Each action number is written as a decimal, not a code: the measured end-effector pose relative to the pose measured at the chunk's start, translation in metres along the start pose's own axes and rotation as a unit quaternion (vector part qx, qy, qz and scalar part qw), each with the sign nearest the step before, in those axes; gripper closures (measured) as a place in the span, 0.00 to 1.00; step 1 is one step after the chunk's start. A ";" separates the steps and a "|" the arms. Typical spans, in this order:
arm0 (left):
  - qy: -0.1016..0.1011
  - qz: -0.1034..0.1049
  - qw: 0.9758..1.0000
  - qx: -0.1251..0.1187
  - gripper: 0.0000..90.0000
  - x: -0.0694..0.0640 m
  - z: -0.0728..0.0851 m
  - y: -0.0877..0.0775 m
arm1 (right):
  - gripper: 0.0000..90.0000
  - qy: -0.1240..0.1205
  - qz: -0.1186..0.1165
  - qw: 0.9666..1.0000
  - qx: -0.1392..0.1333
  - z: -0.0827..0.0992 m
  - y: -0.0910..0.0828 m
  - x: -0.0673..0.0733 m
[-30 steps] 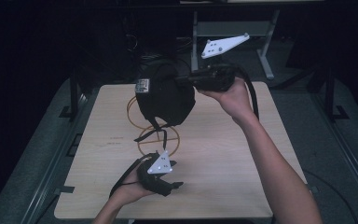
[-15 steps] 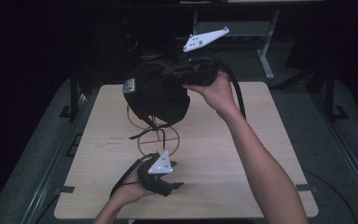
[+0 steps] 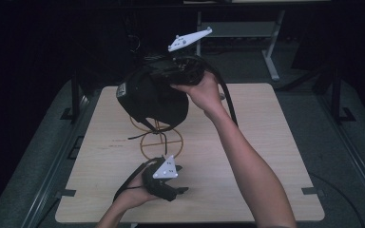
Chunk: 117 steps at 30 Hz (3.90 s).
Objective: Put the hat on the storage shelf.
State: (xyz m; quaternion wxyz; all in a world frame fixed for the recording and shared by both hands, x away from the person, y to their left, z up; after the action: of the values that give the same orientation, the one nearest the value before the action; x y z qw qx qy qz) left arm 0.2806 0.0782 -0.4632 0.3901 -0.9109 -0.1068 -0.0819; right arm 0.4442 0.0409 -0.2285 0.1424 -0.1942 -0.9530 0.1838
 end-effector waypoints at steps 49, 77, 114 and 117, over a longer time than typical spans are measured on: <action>-0.038 -0.004 0.999 -0.020 0.30 0.000 0.008 0.005 | 0.33 0.072 0.008 0.997 0.032 0.065 -0.032 -0.031; -0.045 -0.012 0.999 -0.019 0.30 0.004 0.013 0.004 | 0.30 0.098 0.020 0.995 0.031 0.100 -0.074 -0.047; -0.053 -0.010 0.999 -0.009 0.30 0.003 0.015 0.005 | 0.24 0.144 0.041 0.988 0.032 0.178 -0.119 -0.065; -0.053 -0.011 0.998 -0.011 0.30 0.003 0.015 0.006 | 0.23 0.149 0.045 0.987 0.032 0.185 -0.124 -0.066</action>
State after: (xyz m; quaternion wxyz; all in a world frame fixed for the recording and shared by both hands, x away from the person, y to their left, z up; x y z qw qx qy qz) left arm 0.2860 0.0860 -0.4770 0.3731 -0.9169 -0.1362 -0.0386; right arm 0.4000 -0.1482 -0.3564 0.2805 -0.2579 -0.9050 0.1891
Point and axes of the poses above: each handheld gripper's, and its own axes: y roughly forward along the jaws, z roughly out of its underside, x roughly to its left, the point moved 7 cm from there along y, roughly forward along the jaws, and after that the axes turned 11 degrees about y, right-handed, at the moved point
